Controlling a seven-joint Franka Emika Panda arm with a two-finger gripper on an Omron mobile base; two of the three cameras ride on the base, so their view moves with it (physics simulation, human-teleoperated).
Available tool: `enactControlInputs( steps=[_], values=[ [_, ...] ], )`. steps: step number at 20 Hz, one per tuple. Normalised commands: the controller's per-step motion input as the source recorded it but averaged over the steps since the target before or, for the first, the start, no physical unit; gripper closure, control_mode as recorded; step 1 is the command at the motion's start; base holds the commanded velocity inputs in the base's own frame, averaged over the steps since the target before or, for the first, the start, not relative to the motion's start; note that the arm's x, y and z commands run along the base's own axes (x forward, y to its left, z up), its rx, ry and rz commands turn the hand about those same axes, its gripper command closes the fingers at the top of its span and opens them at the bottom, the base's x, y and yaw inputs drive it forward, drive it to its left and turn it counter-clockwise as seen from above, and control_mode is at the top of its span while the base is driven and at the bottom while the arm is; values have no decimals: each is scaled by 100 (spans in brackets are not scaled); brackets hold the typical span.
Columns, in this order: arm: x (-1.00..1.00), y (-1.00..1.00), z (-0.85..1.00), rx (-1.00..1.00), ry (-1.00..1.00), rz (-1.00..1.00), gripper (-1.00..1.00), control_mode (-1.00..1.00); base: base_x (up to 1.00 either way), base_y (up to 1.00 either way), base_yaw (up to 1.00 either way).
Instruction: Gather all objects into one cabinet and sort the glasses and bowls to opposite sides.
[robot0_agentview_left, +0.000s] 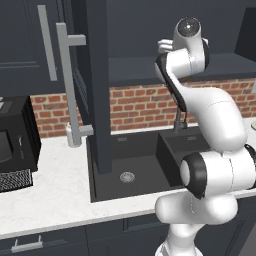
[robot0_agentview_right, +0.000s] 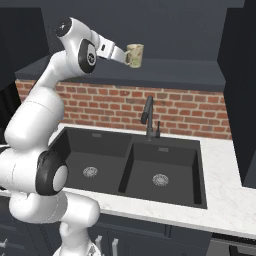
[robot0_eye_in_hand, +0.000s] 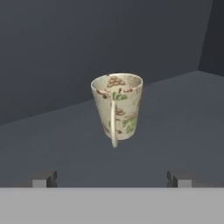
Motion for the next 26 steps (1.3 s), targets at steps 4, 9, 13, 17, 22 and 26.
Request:
enactControlInputs(
  steps=[4,9,13,17,22,26],
  values=[
    [41,0,0,0,0,0,-100,-100,0,0,0],
    [38,-6,0,0,0,0,-100,-100,0,0,0],
    [33,-15,0,0,0,-2,-100,-100,0,0,0],
    [24,-14,0,0,0,-4,-100,-100,0,0,0],
    [6,-9,0,0,0,-1,-100,-100,0,0,0],
    [1,-6,0,0,0,0,-100,-100,0,0,0]
  ],
)
